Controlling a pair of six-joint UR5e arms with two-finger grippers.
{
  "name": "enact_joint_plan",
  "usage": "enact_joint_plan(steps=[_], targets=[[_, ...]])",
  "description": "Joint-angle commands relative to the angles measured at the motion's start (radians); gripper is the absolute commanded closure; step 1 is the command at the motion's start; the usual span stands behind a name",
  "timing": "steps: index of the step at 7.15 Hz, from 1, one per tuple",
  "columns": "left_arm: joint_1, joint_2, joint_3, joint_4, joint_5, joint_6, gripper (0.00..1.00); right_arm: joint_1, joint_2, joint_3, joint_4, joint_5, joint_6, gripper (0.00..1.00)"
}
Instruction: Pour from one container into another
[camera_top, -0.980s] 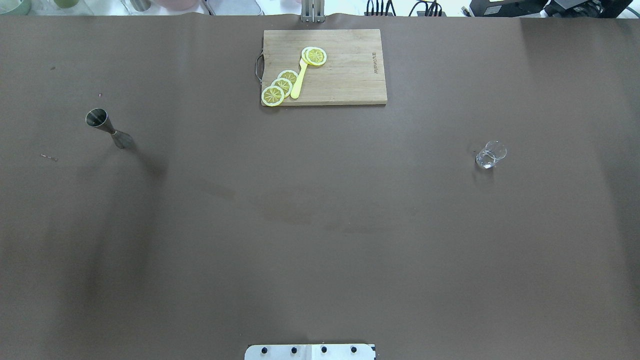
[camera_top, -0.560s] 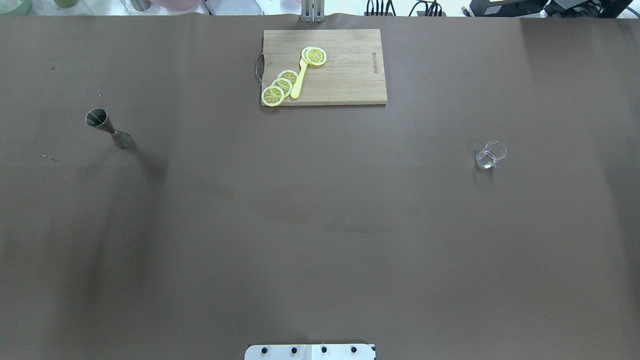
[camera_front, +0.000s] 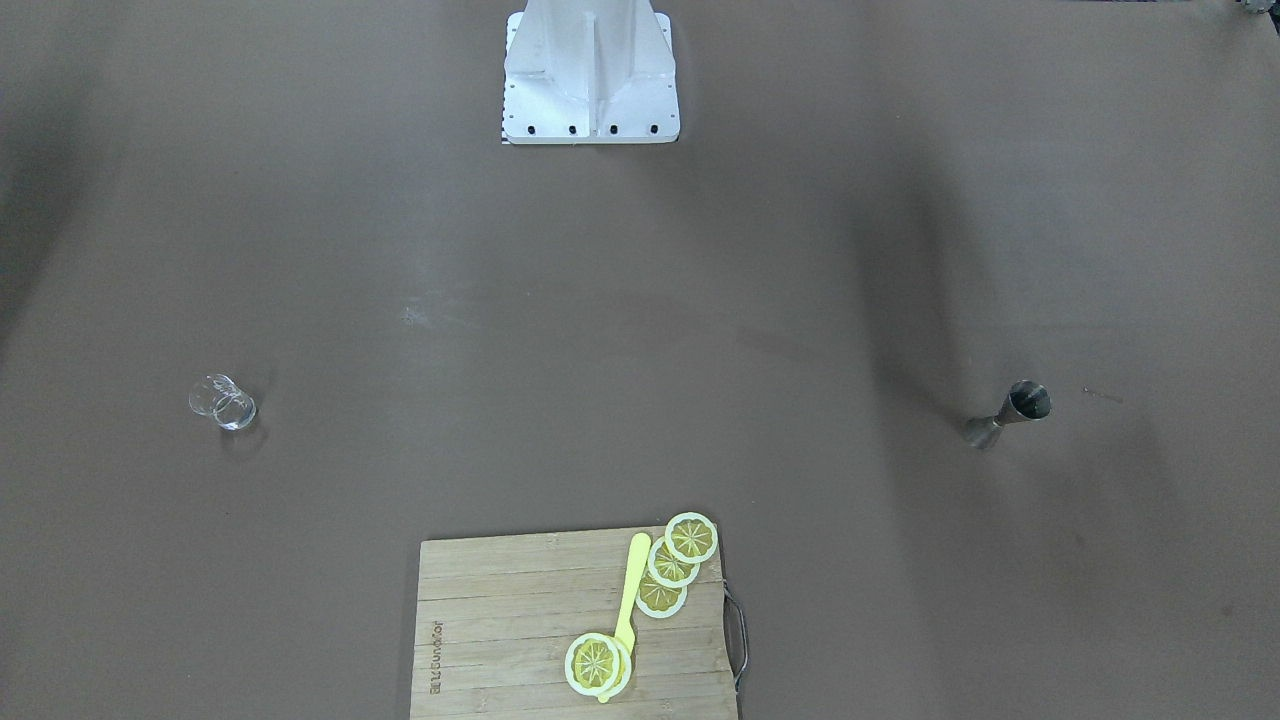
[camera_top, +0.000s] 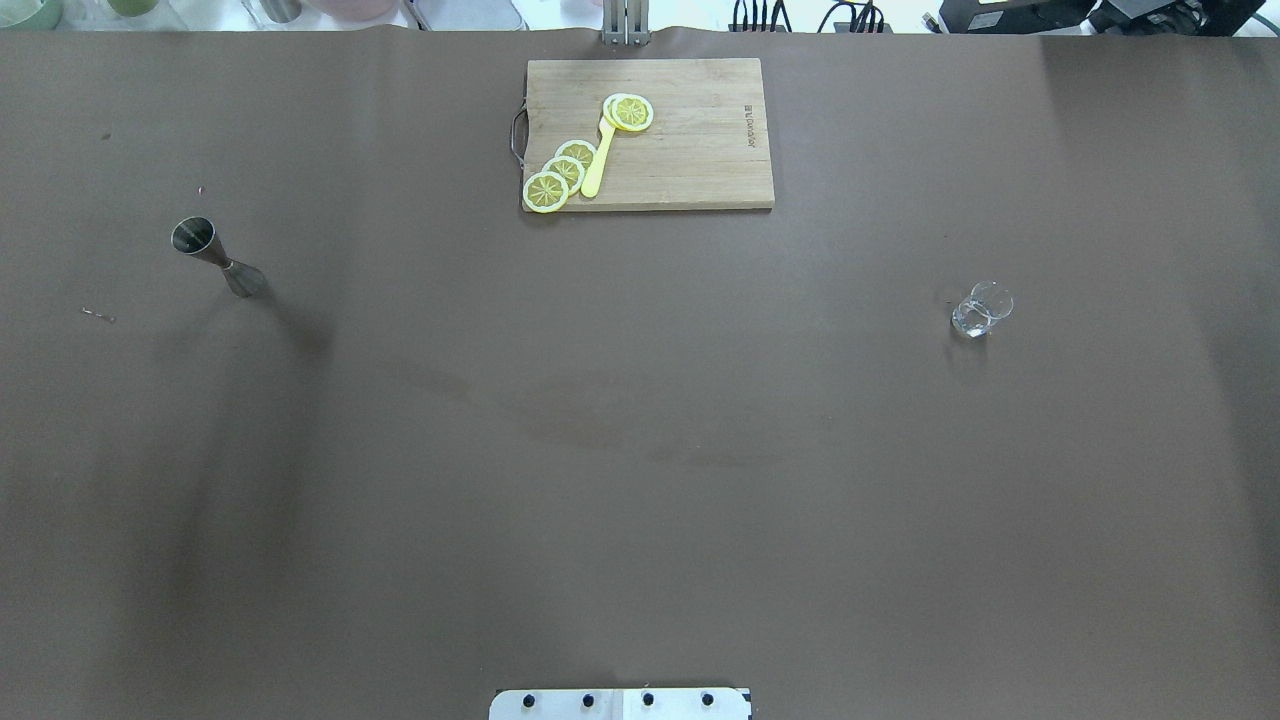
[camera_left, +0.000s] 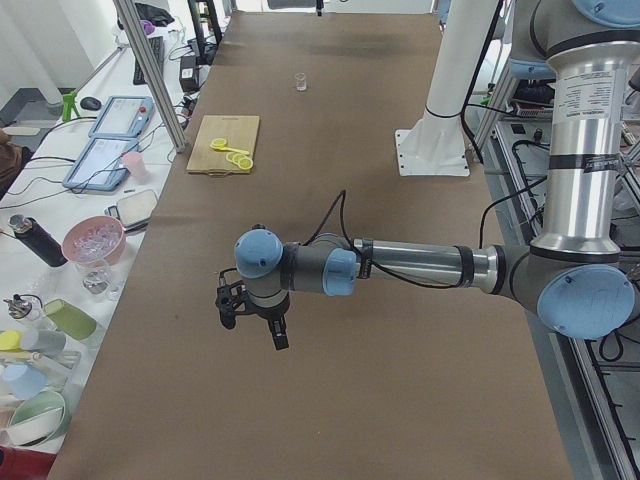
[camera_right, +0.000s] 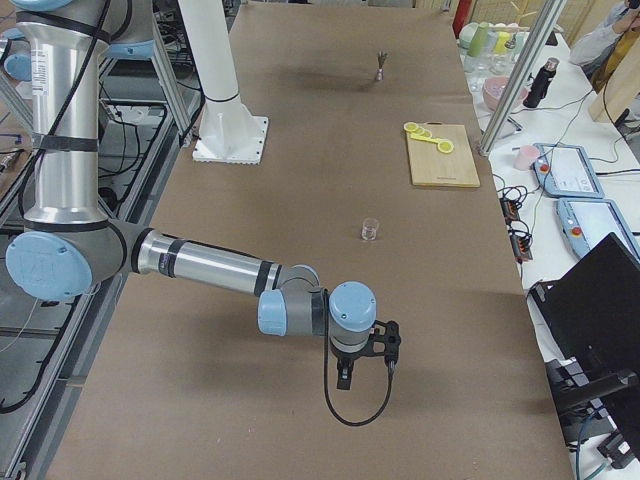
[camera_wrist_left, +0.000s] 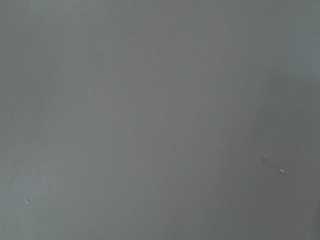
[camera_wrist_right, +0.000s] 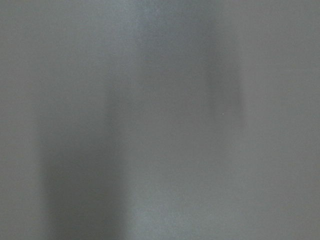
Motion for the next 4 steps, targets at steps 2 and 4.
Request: enact_joint_plan(steps=[2,4], targets=[[0.002,0.0,0.0,-0.001,0.0,-0.001,0.0,0.001,0.0,0.005,0.0,0.003,0.0,0.0],[0.002,-0.002,0.0,-0.001,0.0,-0.001,0.0,0.001,0.002,0.008,0.0,0.005,0.0,0.0]])
